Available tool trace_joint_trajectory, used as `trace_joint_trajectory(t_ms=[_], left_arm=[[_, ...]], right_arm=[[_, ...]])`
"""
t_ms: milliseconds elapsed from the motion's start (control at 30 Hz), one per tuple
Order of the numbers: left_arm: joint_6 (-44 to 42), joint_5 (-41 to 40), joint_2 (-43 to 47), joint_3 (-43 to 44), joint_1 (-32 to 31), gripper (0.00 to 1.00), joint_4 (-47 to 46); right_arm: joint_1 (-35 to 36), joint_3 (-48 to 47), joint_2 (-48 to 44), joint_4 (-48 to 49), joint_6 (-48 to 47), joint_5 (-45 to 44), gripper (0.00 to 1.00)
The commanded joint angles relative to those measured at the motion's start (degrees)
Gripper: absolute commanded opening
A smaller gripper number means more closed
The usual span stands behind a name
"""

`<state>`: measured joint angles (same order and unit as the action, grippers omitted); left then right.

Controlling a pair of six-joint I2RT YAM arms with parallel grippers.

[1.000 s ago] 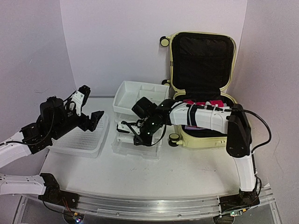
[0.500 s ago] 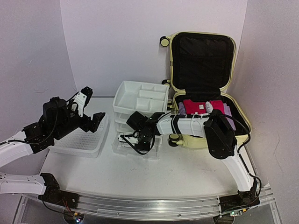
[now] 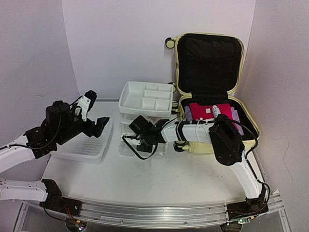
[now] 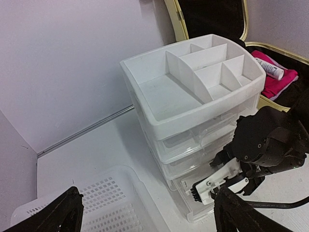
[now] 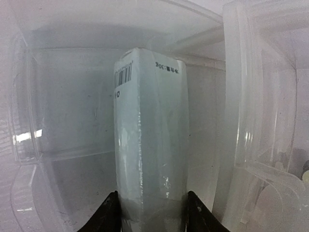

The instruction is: Open, take out, and arrange the luggage

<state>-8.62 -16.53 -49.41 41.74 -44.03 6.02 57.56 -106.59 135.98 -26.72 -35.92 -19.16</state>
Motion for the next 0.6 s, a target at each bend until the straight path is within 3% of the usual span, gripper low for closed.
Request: trace_joint_trajectory(t_ms=[0, 233, 567], left_arm=[[1.0, 0.5, -0.3, 1.4, 0.3, 0.95, -2.2], [0.8, 0.5, -1.1, 1.7, 0.3, 0.95, -2.3], [0.9, 1.3, -2.9, 2.4, 0.4, 0.95, -2.7]], right_arm=[[-0.3, 0.5, -0.8, 5.3, -1.4, -3.0, 0.46], [-0.3, 2.4, -6.3, 0.5, 1.1, 3.4, 0.54], [-0.3, 3.8, -13.9, -5.0, 6.1, 6.9, 0.57]])
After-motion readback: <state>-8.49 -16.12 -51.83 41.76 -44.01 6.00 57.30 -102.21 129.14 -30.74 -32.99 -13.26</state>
